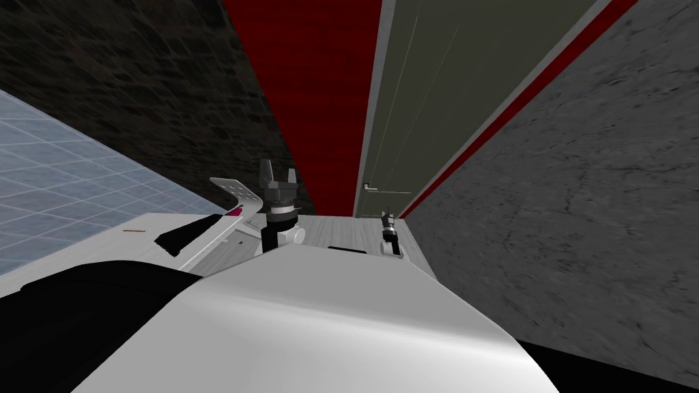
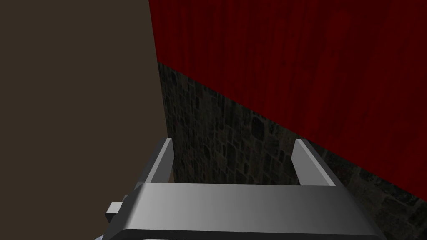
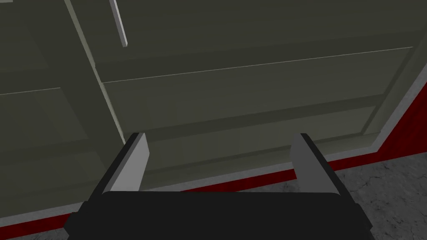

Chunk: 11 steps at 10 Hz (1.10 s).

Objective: Pull the door open

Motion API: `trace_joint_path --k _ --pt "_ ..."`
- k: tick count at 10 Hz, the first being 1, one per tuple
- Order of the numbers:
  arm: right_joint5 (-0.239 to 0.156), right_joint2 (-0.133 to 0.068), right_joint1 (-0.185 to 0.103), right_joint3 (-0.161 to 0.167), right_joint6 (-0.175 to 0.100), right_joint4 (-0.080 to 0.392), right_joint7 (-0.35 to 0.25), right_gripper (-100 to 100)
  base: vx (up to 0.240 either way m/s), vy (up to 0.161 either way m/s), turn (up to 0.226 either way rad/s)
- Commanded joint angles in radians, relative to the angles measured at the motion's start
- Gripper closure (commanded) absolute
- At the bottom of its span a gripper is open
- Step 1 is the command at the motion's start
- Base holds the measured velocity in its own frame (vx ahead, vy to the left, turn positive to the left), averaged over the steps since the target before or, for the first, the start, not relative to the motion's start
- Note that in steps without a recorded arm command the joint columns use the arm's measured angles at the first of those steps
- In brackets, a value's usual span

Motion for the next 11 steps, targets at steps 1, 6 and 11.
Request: trace_joint_path --k 1,6,11 --pt "-0.005 -0.005 -0.019 -0.001 -0.009 0.048 -0.001 -100 0.111 0.023 0.098" --pt "-0.020 -0.019 -0.076 -0.003 -0.043 0.197 -0.002 -100 0.115 0.015 0.081" --pt "-0.033 -0.030 -0.126 -0.005 -0.073 0.330 -0.002 -100 0.104 0.015 0.072"
